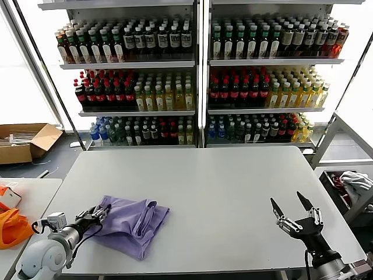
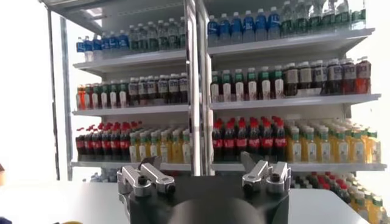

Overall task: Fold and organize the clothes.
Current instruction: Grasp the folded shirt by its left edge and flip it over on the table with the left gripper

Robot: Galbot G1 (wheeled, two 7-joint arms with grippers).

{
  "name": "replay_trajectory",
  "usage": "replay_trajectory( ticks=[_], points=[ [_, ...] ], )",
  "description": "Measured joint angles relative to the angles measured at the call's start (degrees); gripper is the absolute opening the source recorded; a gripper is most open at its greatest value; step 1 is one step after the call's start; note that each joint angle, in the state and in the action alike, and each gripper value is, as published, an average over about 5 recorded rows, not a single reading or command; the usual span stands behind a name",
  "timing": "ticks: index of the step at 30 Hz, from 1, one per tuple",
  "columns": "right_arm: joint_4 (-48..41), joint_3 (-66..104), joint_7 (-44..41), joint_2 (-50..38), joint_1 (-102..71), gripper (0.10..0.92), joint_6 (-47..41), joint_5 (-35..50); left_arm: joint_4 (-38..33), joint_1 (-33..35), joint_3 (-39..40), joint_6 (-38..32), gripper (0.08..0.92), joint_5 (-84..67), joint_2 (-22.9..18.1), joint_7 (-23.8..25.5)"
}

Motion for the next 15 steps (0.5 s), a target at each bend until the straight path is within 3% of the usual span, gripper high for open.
replay_trajectory(
  ticks=[10,15],
  points=[
    [-0.3,0.7,-0.2,0.5,-0.1,0.823,0.7,0.2,-1.2,1.6,-0.6,-0.5,0.185,0.1,-1.7,0.2],
    [-0.4,0.9,-0.2,0.3,0.2,0.823,0.8,0.4,-1.2,2.1,-2.7,-1.1,0.134,0.0,-2.0,0.4]
  ],
)
